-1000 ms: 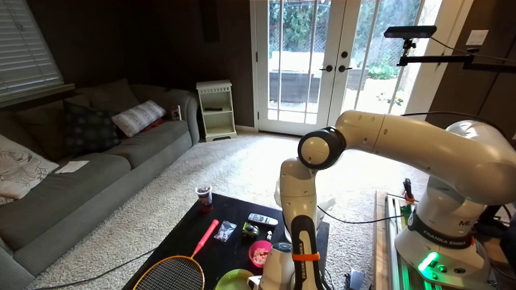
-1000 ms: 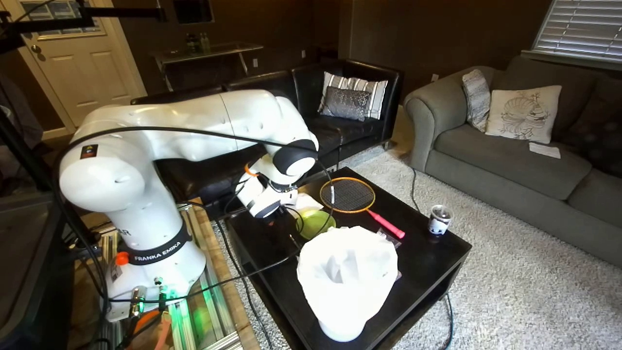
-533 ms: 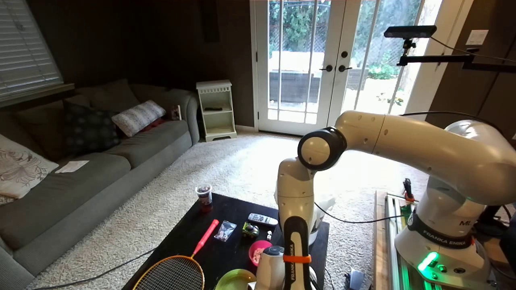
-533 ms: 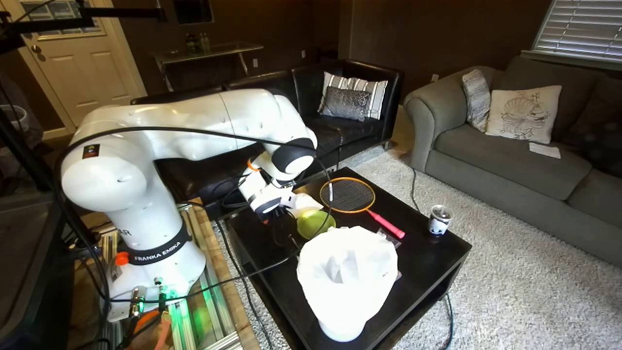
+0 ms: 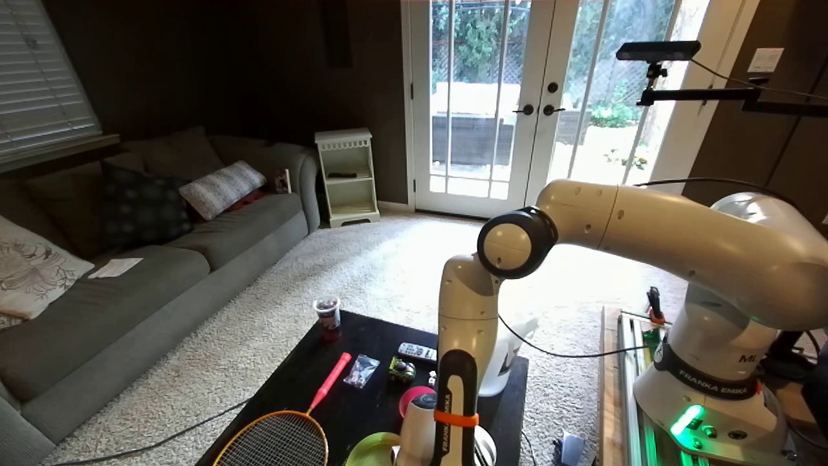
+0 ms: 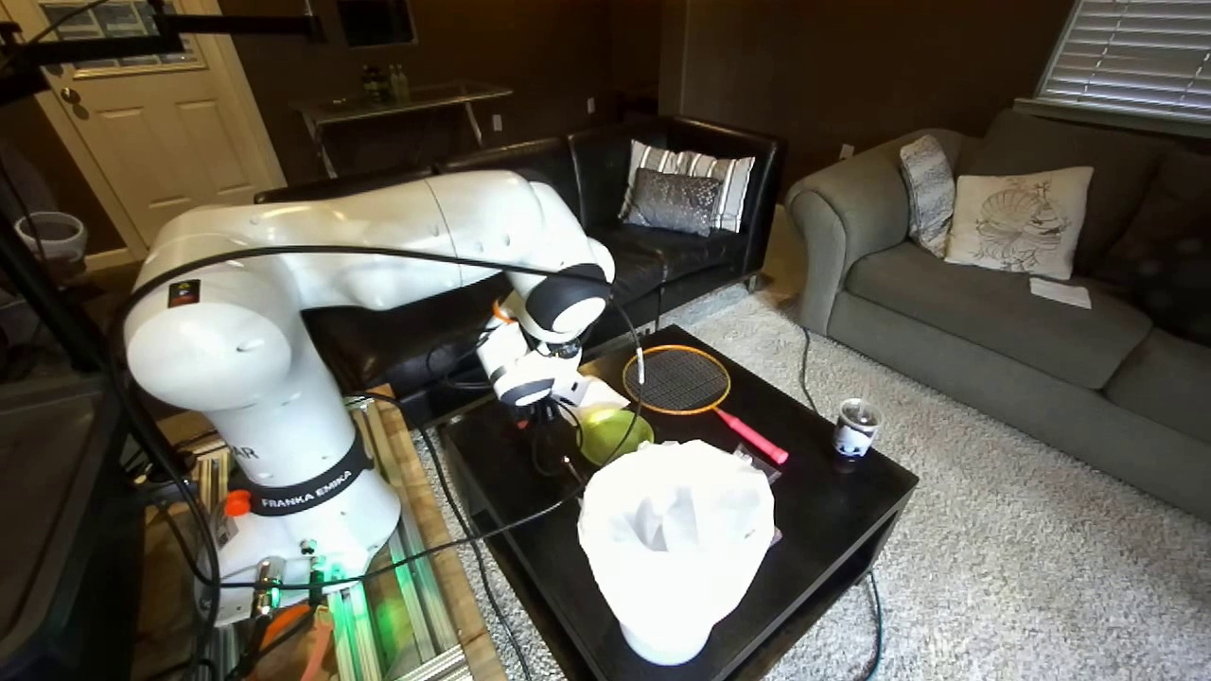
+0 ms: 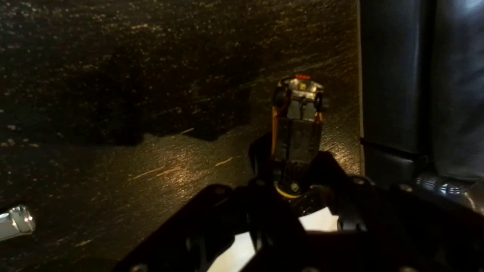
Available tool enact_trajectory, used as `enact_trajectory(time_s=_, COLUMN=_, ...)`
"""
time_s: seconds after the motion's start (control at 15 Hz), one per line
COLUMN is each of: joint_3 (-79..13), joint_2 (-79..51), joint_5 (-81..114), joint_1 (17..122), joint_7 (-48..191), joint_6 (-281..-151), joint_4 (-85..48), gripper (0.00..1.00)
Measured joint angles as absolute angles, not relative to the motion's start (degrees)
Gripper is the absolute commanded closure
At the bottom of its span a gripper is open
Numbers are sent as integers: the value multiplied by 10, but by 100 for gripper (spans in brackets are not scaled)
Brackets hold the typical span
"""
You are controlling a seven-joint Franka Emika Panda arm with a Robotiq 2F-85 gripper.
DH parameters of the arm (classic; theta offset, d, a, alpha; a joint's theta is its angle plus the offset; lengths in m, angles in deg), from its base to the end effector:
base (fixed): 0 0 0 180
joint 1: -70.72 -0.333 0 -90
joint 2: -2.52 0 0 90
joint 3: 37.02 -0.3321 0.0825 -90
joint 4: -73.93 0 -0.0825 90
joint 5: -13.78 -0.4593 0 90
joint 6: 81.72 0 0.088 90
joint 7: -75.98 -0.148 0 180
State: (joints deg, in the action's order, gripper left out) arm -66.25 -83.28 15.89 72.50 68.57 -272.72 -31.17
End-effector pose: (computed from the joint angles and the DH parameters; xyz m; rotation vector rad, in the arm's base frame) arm 0.4235 0.3332 -0.2483 -2.6235 0.1135 0.0196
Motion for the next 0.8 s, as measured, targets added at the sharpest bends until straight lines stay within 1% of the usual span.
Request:
enact_trajectory(time_s=0.47, joint_3=-649, joint_2=-833, joint_5=89, joint_1=670, joint_7=648, joint_6=-2708, joint_4=-270, gripper=91)
enact_trajectory(time_s=0.8, joint_3=-619, joint_2=-833, joint_5=47, joint_1=634, joint_7=620, joint_6=-2708, joint_4=-245, gripper=91)
